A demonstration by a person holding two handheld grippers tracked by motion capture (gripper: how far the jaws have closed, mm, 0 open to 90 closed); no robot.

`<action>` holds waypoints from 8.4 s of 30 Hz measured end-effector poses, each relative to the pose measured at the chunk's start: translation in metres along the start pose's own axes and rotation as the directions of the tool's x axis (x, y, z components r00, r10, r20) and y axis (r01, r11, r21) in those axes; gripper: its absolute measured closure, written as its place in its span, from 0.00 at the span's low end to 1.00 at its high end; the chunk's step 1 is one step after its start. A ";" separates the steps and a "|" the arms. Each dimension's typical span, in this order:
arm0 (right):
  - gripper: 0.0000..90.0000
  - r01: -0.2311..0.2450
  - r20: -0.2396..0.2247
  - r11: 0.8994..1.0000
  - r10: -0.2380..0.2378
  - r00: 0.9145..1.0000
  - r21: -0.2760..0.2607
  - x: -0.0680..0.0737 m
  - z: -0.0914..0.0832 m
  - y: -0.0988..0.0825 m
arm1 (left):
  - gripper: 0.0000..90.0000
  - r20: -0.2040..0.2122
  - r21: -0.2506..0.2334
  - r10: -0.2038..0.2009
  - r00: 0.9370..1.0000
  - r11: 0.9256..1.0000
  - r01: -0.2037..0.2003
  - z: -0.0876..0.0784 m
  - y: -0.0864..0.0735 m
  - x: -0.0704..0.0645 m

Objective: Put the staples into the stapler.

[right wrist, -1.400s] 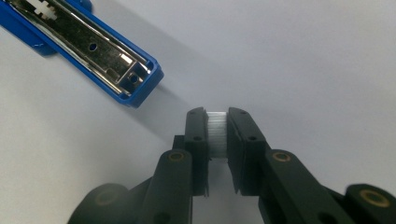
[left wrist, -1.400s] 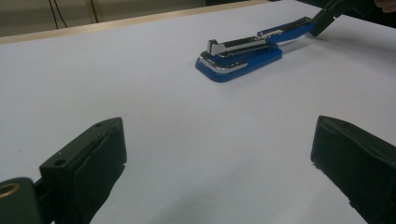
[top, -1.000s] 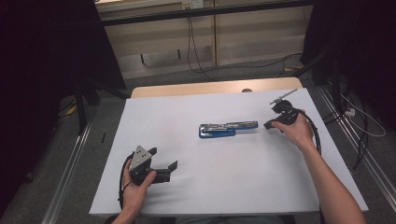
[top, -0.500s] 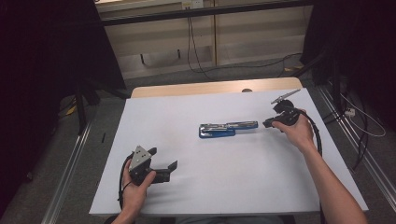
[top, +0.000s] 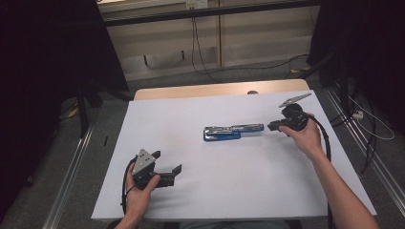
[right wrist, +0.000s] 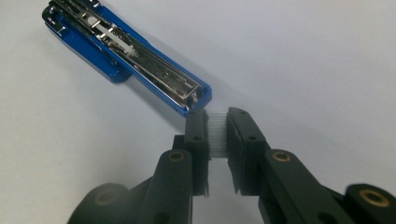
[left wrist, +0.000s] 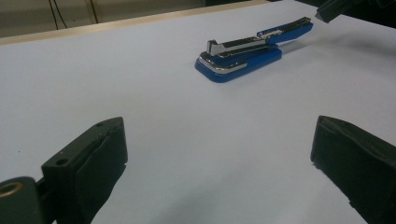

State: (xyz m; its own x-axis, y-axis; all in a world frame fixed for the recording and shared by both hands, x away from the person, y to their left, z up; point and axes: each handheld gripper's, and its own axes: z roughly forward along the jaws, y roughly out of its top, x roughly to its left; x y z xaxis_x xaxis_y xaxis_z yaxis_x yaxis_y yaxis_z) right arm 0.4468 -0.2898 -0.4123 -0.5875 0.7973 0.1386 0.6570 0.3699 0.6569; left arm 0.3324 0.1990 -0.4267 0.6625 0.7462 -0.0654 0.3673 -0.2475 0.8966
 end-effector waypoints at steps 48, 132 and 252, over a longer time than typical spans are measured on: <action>0.88 0.143 -0.117 0.987 -0.151 0.982 -0.071 0.052 0.020 0.043 | 0.05 0.018 0.000 -0.001 1.000 1.000 0.001 0.000 0.001 0.001; 0.88 0.285 -0.216 0.957 -0.289 0.933 -0.050 0.103 0.100 0.113 | 0.05 0.048 0.000 -0.015 0.999 1.000 0.015 -0.001 0.001 0.000; 0.84 0.624 -0.343 0.778 -0.607 0.717 -0.072 0.108 0.125 0.117 | 0.05 0.057 0.002 -0.010 0.998 1.000 0.009 -0.002 0.001 0.001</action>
State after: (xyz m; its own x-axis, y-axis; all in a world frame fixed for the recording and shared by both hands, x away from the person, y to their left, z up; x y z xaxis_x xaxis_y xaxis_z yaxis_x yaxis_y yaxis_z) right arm 0.5195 -0.1003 -0.4131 -0.9819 0.1839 -0.0454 0.1106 0.7509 0.6511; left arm 0.3320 0.2011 -0.4249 0.6948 0.7124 -0.0986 0.3750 -0.2419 0.8949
